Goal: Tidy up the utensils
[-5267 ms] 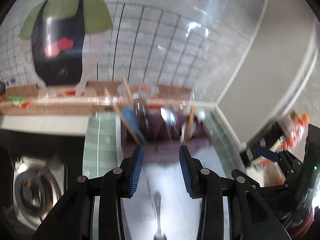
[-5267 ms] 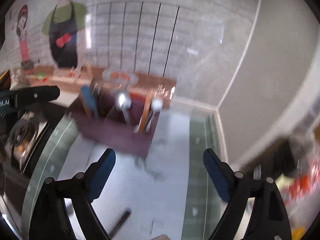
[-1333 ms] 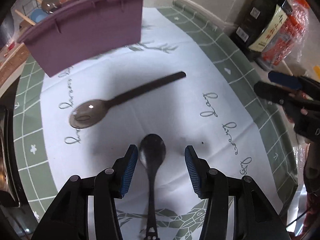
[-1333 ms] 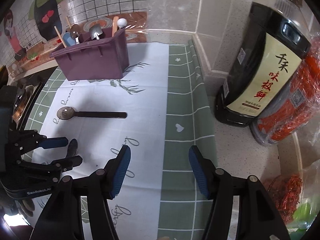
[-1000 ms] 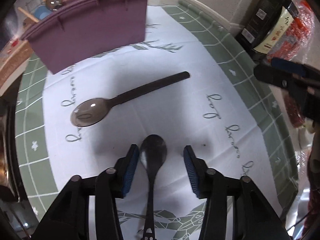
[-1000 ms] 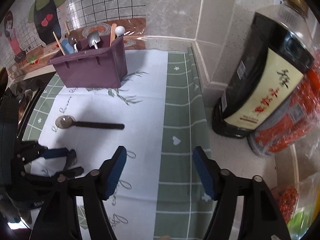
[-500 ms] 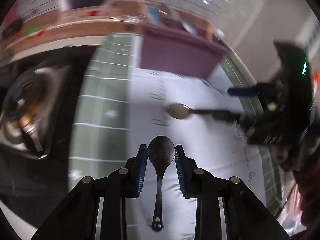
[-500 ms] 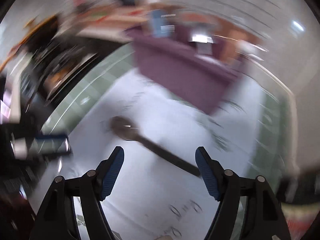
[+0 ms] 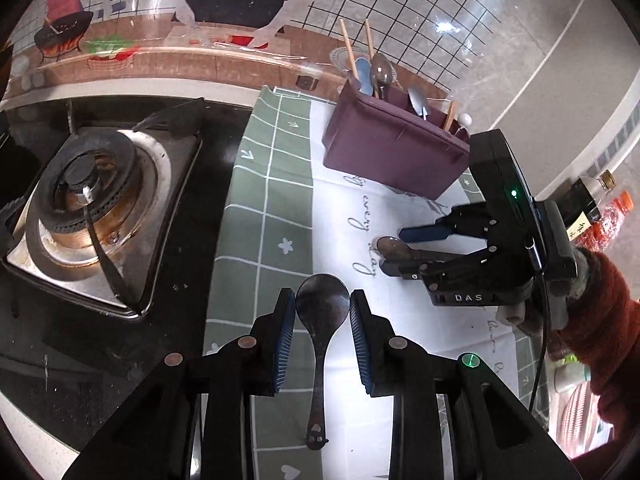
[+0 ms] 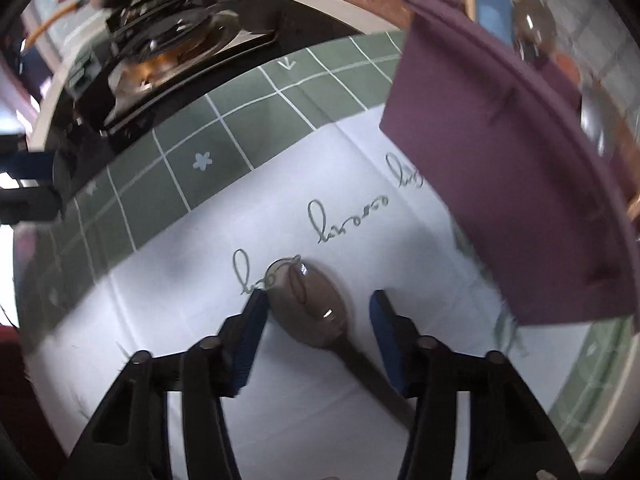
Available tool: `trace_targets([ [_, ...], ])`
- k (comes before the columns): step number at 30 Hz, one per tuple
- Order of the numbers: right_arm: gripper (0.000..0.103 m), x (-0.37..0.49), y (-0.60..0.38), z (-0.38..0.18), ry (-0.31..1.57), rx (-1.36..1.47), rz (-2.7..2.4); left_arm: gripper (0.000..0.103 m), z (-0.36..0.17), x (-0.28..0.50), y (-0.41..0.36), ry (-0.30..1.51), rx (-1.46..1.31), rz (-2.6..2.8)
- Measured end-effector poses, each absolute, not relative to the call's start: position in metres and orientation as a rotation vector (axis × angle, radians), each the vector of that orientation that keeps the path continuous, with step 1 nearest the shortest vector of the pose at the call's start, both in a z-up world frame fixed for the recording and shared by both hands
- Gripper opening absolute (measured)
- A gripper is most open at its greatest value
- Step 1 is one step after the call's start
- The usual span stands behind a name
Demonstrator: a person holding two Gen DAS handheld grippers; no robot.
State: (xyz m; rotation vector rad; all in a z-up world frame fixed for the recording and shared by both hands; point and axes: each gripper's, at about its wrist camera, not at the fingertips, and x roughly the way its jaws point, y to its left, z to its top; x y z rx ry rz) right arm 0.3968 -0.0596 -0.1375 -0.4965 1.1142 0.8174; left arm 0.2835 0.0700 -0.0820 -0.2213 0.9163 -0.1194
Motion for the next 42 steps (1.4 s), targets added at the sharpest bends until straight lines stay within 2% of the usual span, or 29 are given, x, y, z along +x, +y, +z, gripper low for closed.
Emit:
trace_targets([
  [4,0.033,0.394,-0.075,-0.135,1.146,-0.373,0.781,0.029,-0.08,0.284,0.062,0.91,-0.191,-0.127],
  [8,0.028,0.379,-0.094,-0.119,1.103,-0.272,0.711,0.029,-0.074,0.283,0.05,0.891,-0.151,-0.127],
  [19,0.027,0.326,-0.155,-0.057,0.891,-0.027,0.504,0.029,-0.045,0.276,0.011,0.806,-0.093,-0.209],
  [30,0.027,0.294,-0.183,-0.011,0.732,0.076,0.446,0.029,-0.001,0.266,-0.015,0.692,-0.045,-0.249],
  [37,0.027,0.293,-0.191,0.036,0.623,0.094,0.427,0.029,0.054,0.276,-0.024,0.555,-0.012,-0.268],
  [42,0.027,0.296,-0.199,0.101,0.479,0.077,0.38,0.029,0.131,0.29,-0.028,0.385,0.007,-0.298],
])
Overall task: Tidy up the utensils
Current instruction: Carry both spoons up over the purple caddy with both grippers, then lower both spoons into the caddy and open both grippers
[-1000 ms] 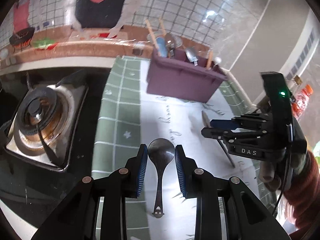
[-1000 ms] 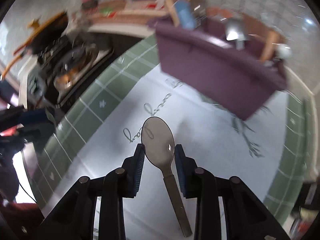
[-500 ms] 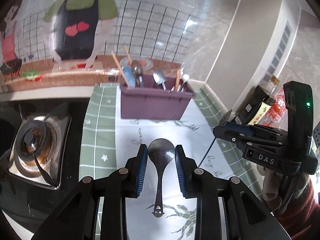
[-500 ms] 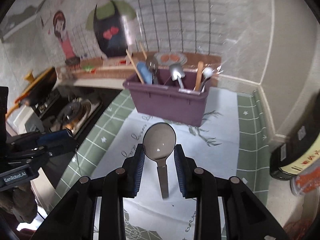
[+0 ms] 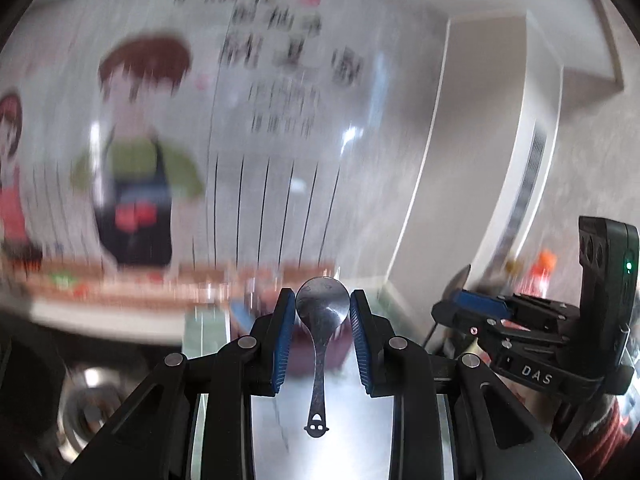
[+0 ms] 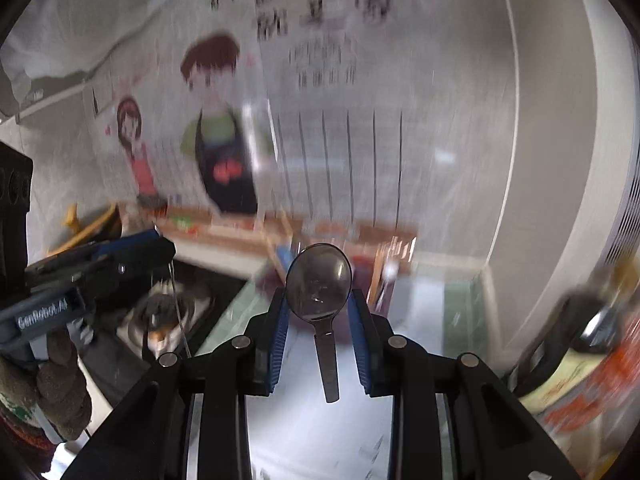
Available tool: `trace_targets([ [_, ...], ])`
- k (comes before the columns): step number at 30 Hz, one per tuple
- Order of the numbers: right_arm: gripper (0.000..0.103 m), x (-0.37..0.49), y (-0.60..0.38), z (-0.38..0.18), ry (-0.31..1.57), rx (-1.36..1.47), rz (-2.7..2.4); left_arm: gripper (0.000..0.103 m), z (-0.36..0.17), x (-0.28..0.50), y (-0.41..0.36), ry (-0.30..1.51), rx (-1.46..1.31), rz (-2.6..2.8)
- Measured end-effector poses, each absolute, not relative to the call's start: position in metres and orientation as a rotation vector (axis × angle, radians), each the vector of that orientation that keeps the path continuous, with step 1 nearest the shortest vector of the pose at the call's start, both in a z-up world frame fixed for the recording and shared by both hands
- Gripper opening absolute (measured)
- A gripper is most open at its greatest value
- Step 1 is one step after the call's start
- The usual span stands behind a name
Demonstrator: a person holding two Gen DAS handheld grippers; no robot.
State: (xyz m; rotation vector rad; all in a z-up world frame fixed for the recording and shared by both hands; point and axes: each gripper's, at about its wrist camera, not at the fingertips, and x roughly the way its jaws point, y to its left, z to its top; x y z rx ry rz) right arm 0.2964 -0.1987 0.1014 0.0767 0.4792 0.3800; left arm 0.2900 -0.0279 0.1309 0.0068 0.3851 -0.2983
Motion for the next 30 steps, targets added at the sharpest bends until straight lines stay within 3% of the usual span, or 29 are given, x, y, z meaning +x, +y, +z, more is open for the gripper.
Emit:
trace_targets([
  [6,0.027,0.327,-0.21,0.164,0.358,0.122,0.319,0.029,0.182,0.324,-0.031,0.275,0.004,-0.3],
  [11,0.027,0.367,-0.204,0.163,0.366,0.16,0.297,0.029,0.18,0.359,-0.022,0.253,-0.032,-0.282],
  [19,0.027,0.431,-0.181,0.097,0.507,0.154,0.255,0.029,0.114,0.443,-0.018,0.356,-0.053,-0.279],
  [30,0.027,0.483,-0.165,0.005,0.701,0.172,0.25,0.029,0.025,0.494,-0.009,0.5,-0.042,-0.221],
])
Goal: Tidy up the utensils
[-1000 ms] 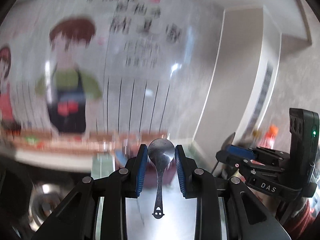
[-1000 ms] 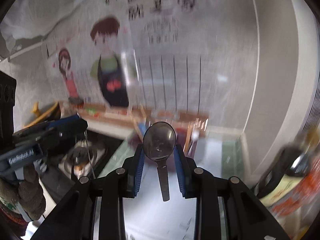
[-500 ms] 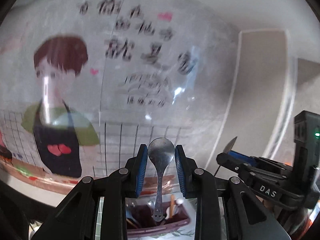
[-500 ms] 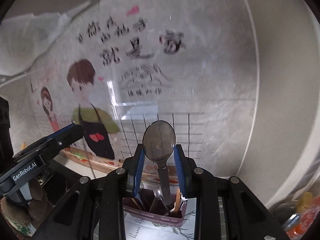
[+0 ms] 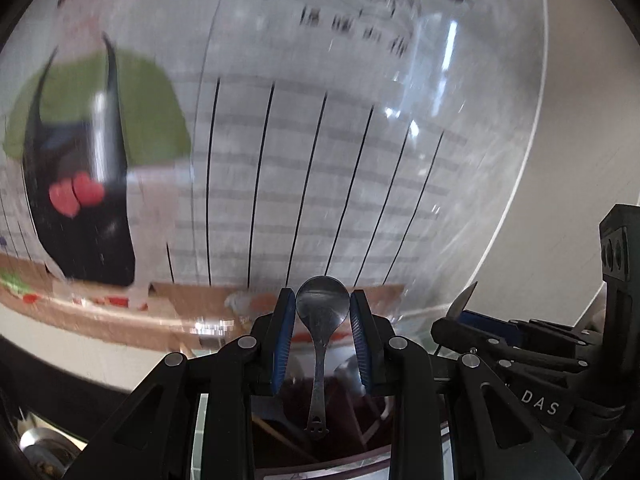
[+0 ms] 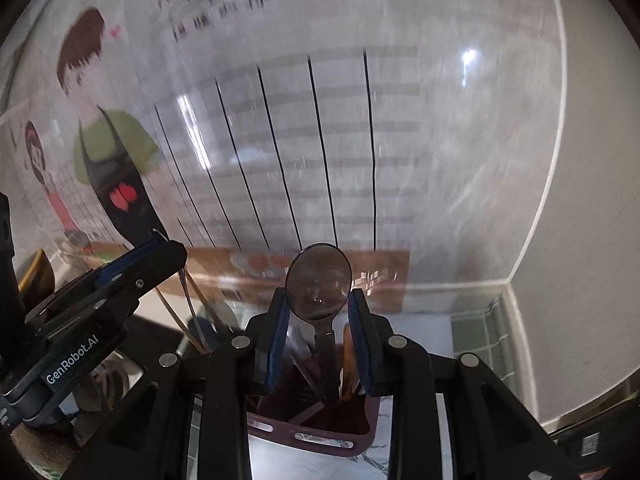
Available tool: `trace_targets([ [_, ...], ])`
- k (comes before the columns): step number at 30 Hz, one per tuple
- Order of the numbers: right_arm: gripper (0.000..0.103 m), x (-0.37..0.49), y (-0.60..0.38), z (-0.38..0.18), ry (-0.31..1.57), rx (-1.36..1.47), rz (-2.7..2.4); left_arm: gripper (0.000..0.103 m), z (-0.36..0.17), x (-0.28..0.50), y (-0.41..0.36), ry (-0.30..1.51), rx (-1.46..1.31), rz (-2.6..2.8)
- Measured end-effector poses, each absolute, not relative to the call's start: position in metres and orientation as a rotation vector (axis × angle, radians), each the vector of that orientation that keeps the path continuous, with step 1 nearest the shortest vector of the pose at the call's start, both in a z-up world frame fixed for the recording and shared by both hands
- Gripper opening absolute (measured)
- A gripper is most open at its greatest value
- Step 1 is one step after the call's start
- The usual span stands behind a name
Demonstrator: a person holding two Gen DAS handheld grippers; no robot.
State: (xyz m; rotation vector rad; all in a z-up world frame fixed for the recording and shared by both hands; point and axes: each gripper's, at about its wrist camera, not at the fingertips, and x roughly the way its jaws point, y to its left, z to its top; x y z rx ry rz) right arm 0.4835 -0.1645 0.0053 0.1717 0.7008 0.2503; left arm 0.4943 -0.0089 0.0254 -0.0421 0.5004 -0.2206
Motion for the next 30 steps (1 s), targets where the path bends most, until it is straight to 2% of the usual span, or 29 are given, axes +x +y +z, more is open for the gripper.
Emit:
trace_targets([
  [7,0.027,0.493,-0.162,-0.032,0.8,0.183,0.264,0.029,-0.014,0.513,-0.007,0.635,-0.08,-0.199],
  [11,0.031,0.49,-0.157,-0.043,0.857,0.16,0.287,0.03,-0.028,0.518,-0.009,0.723,-0.083,-0.216],
  [12,0.034,0.488,-0.158,-0.043,0.857,0.152,0.284,0.031,-0.029,0.515,-0.01,0.727,-0.082,-0.225],
  [14,0.045,0.479,-0.16,-0.04,0.843,0.149,0.267,0.037,-0.025,0.507,-0.01,0.711,-0.089,-0.217],
  [16,0.055,0.465,-0.166,-0.031,0.816,0.161,0.262,0.047,-0.014,0.491,-0.007,0.674,-0.1,-0.209],
  [19,0.056,0.43,-0.179,-0.011,0.752,0.156,0.231,0.05,0.007,0.459,0.001,0.616,-0.103,-0.173],
  [21,0.061,0.405,-0.184,0.001,0.699,0.136,0.198,0.05,0.021,0.428,0.004,0.569,-0.095,-0.139],
  [26,0.103,0.318,-0.194,0.02,0.487,0.073,0.084,0.05,0.04,0.349,0.001,0.499,-0.018,-0.059],
  [30,0.103,0.264,-0.191,0.021,0.403,0.036,0.061,0.05,0.033,0.287,-0.003,0.461,0.035,-0.043],
])
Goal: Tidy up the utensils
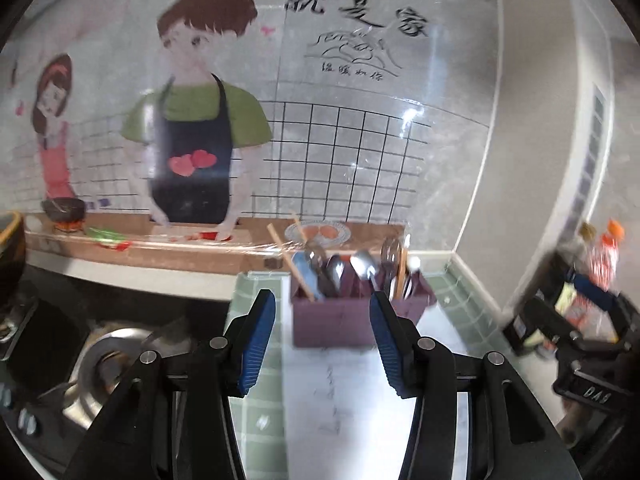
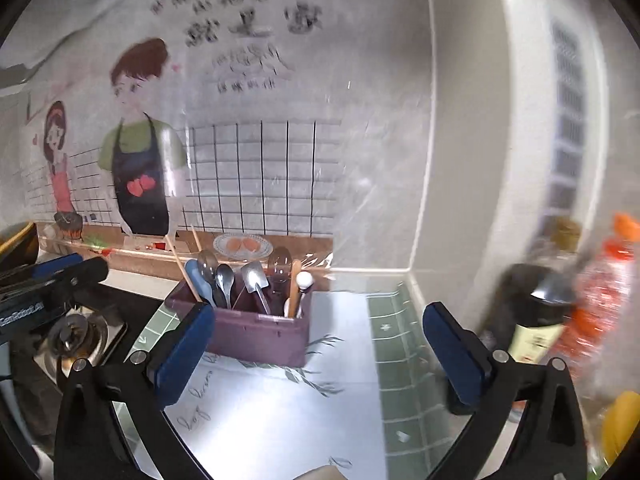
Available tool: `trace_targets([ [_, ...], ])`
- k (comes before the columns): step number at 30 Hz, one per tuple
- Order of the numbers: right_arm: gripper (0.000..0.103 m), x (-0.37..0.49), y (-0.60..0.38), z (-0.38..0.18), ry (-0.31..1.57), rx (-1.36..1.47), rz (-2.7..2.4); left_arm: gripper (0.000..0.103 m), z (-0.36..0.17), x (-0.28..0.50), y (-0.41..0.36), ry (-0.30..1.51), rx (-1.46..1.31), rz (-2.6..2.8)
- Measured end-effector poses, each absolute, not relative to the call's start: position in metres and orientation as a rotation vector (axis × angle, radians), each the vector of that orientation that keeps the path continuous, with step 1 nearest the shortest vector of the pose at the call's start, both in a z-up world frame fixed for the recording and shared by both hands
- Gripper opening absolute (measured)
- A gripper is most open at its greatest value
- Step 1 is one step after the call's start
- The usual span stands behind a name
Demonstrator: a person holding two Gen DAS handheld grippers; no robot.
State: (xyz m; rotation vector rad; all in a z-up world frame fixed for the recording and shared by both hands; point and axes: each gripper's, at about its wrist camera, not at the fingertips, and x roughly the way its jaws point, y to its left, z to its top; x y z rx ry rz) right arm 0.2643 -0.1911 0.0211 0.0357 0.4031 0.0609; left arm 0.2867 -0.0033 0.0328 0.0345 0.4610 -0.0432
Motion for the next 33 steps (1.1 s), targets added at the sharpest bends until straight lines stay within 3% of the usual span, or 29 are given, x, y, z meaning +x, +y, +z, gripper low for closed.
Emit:
trace_targets([
  [12,0.103,0.192,-0.192,-0.014,0.542,0.104,0.057,0.05,0.007,0.187,-0.028,0.517,0.125,0.135],
  [33,0.103,0.172,-0.193,-0.018,0.53,0.109,0.055,0.05,-0.004,0.17,-0.036,0.569,0.065,0.06],
])
